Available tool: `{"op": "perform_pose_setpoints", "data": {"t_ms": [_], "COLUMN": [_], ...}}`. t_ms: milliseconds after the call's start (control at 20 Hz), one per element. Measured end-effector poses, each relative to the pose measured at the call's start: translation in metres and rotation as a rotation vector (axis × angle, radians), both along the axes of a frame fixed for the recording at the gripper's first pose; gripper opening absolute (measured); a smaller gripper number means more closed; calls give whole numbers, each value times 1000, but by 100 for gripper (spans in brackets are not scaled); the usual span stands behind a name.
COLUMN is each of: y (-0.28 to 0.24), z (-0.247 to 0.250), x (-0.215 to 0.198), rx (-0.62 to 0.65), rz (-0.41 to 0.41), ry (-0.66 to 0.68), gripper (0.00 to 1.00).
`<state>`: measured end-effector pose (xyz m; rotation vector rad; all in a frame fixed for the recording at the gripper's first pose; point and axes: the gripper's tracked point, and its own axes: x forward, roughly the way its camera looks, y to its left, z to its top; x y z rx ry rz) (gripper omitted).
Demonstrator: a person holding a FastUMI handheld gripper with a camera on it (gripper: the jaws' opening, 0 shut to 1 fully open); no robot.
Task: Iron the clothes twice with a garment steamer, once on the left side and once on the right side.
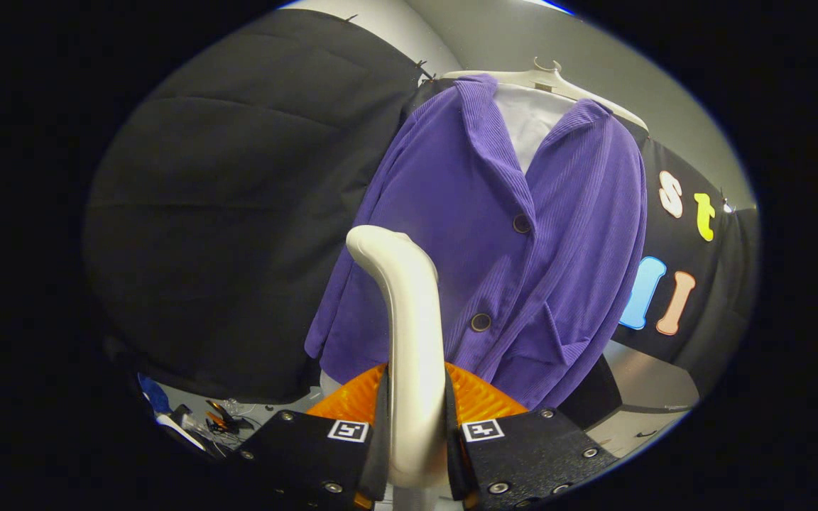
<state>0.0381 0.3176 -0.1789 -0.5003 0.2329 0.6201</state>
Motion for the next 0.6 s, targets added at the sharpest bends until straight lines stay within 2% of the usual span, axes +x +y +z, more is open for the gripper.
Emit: {"op": "perform_pose_setpoints", "data": {"t_ms": [250,600], "y": [-4,-21], "z": [-23,-66], "x": [-7,-27], "rx": [-39,-89], "rz": [13,2], "ry": [15,186], "gripper": [34,34]}}
